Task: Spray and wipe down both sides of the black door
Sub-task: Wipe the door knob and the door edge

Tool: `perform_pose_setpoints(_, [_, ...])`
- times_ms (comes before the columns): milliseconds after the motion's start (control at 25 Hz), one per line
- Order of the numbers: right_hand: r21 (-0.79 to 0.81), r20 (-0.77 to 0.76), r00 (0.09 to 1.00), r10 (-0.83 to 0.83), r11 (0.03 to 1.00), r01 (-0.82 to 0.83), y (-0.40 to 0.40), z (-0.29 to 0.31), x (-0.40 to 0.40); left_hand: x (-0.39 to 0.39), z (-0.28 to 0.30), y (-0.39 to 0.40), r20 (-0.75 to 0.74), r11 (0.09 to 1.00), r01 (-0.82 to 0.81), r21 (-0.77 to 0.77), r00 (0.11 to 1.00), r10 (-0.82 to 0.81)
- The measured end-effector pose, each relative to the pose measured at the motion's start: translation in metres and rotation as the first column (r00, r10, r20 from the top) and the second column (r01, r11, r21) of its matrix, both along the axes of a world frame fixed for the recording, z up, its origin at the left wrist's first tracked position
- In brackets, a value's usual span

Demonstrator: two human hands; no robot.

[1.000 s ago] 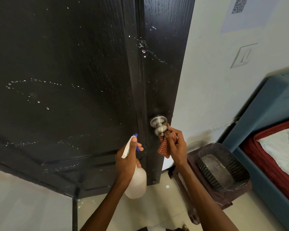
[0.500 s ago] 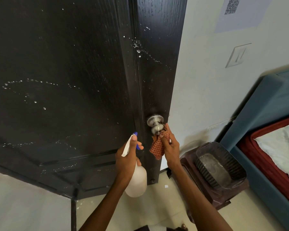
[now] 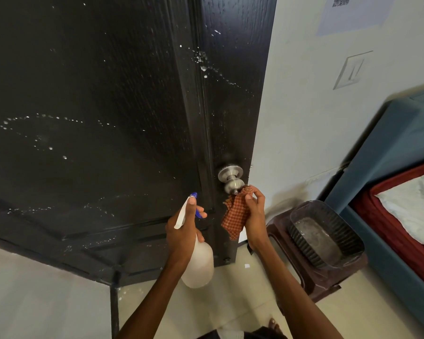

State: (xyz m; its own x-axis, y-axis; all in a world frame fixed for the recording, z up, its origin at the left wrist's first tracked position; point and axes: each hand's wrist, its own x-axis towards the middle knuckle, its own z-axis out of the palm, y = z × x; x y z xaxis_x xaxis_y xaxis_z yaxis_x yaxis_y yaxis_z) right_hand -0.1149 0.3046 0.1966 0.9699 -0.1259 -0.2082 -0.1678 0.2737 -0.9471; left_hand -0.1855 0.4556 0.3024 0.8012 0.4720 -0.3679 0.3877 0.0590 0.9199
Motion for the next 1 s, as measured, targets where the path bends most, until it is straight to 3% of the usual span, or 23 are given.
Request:
perform_pose_setpoints(480, [-0.341, 0.228, 0.973, -0.033, 0.934, 0.111, 0.016, -0.004, 0.004, 0.006, 0.007, 0.004, -0.012, 1.0, 0.019, 0.012, 1.0, -0.019])
perform_pose_setpoints(1000, [-0.313, 0.234, 0.968, -0.089, 0.936, 0.162, 0.022, 0.003, 0.005, 0.027, -0.012, 0.007, 0.063, 0.992, 0.113, 0.061, 0.991, -0.117])
